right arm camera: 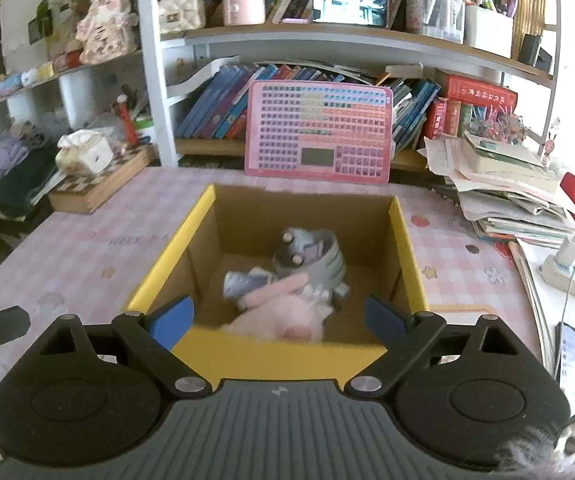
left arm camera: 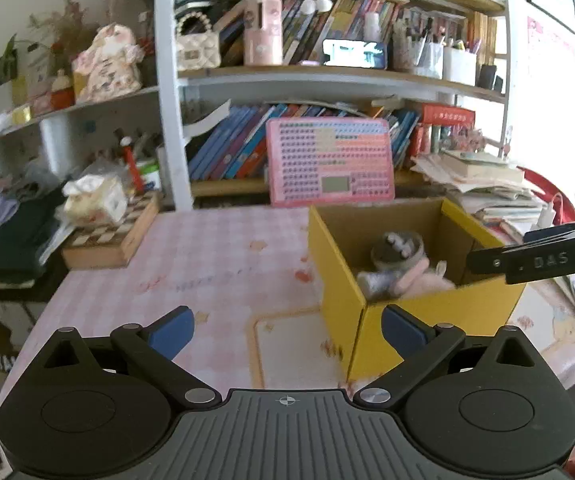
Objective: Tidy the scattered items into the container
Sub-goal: 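Withdraw both open tools up and away from the box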
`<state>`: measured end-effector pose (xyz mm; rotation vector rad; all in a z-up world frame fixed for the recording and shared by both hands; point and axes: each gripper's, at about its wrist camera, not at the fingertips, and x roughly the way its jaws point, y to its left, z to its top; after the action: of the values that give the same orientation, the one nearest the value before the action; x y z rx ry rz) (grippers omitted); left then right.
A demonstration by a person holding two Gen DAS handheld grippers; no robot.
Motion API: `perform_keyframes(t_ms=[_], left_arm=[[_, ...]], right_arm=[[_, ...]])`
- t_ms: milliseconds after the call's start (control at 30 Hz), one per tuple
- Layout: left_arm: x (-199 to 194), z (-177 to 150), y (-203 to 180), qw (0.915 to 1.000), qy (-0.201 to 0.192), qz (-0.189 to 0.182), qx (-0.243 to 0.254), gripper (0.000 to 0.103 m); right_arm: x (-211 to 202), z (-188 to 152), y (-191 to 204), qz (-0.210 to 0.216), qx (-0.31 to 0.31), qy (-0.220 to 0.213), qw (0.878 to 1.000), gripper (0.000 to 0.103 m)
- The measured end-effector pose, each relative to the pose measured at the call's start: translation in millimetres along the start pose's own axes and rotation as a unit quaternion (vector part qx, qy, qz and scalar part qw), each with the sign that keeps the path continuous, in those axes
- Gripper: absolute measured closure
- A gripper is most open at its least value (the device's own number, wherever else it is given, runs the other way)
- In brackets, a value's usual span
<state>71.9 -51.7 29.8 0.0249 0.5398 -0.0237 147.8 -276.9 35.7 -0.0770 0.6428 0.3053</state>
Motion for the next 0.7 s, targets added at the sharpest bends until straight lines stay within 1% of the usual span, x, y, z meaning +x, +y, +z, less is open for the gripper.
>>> perform_keyframes(t_ms=[167, 367, 467, 700], left_arm=[[-23, -16, 9, 0.9999, 0.006, 0.001, -0.011, 0.002], [-46, -25, 14, 0.9999, 0.002, 0.003, -0.016, 0.002], [-53, -30, 16, 0.9999, 0.002, 0.005, -0.012, 0.002], [-65, -43, 20, 0.9997, 0.015, 0.002, -0.017, 0.001]], right_arm=[[-22, -20, 18, -0.007, -0.006, -0.009, 1.000, 0.009], [-44, -42, 38, -0.011, 0.008, -0.013, 1.000, 0.008], [-53, -52, 47, -0.010, 0.013, -0.013, 1.000, 0.006], [-67, -71, 59, -0.015, 0.022, -0.002, 1.000, 0.005]])
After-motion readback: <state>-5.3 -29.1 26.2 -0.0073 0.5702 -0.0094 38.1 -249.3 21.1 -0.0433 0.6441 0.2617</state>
